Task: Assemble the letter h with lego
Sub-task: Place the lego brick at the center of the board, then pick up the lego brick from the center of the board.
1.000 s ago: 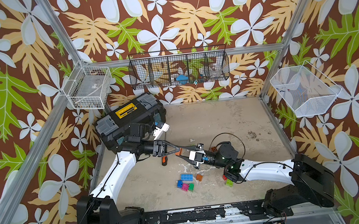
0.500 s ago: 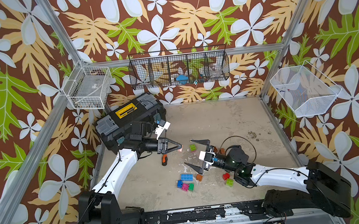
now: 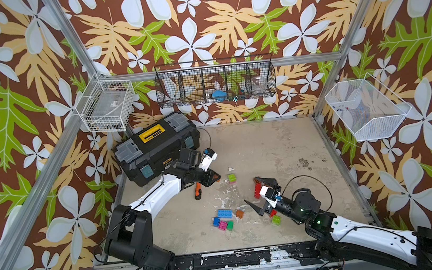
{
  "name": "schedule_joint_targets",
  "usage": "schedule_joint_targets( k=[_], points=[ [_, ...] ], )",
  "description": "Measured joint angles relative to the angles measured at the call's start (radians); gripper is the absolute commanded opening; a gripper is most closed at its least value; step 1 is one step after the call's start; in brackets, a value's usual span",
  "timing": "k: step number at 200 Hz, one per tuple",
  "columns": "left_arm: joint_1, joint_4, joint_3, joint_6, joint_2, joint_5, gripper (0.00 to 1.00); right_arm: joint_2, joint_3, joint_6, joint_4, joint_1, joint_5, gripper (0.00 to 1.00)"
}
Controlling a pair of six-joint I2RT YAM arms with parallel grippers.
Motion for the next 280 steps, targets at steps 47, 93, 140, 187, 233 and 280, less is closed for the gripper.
schedule_joint_targets(
  k=[47,93,140,187,233,280],
  points=[
    [-0.076,-0.027,0.085,0.078,0.202,-0.324,0.38,-0.042,-0.016,0.058,-0.123,0.000,0.141,0.94],
    [-0.079,-0.058,0.109,0.102,0.253,-0.401,0.65,-0.012,-0.034,0.085,-0.152,0.000,0.148,0.93],
    [-0.079,-0.093,0.135,0.105,0.232,-0.383,0.74,0.101,0.056,0.081,-0.210,0.000,0.054,0.87],
    [0.106,-0.150,0.161,0.104,0.058,-0.252,0.75,0.364,0.273,0.013,-0.349,0.140,-0.113,0.83],
    [0.345,-0.178,0.036,0.105,-0.126,-0.120,0.78,0.627,0.423,-0.015,-0.386,0.269,-0.144,0.72],
    [0.461,-0.192,-0.044,0.120,-0.184,-0.070,0.78,0.793,0.517,0.040,-0.379,0.289,-0.106,0.62]
  ],
)
